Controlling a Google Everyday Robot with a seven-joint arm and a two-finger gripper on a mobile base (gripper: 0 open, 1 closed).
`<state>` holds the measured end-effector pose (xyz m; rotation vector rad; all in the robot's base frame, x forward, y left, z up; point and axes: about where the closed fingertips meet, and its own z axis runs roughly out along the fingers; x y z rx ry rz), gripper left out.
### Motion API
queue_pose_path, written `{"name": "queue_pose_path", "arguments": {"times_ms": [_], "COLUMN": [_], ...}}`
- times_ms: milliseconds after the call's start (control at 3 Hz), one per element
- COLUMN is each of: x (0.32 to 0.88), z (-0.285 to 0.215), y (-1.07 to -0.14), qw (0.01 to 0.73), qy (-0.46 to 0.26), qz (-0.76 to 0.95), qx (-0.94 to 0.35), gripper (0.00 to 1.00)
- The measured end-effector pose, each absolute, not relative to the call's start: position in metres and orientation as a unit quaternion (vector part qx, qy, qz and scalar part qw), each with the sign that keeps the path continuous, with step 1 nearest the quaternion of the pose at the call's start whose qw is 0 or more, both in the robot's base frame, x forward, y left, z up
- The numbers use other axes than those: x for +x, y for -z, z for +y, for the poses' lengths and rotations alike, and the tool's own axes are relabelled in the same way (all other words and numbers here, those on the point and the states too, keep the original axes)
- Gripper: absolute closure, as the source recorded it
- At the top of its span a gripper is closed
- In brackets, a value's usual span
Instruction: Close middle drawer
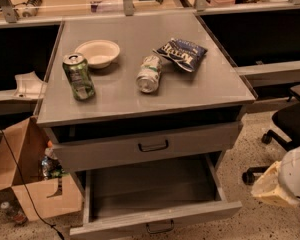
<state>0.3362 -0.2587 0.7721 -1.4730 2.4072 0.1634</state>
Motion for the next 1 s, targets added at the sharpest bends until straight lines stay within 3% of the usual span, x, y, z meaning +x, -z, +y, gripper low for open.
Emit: {"name": "queue_pose_path", "arguments": {"times_ms": [333,1000], "x": [0.332,0.323], "z": [-0.257,-0.246], "y": [-0.759,-0.699], "qw": [0.178,0.177], "qy": [-0.052,-0.077], "qz": [0.848,0.864], "qx": [-0.497,-0.465], "gripper": [1.00,1.00]}}
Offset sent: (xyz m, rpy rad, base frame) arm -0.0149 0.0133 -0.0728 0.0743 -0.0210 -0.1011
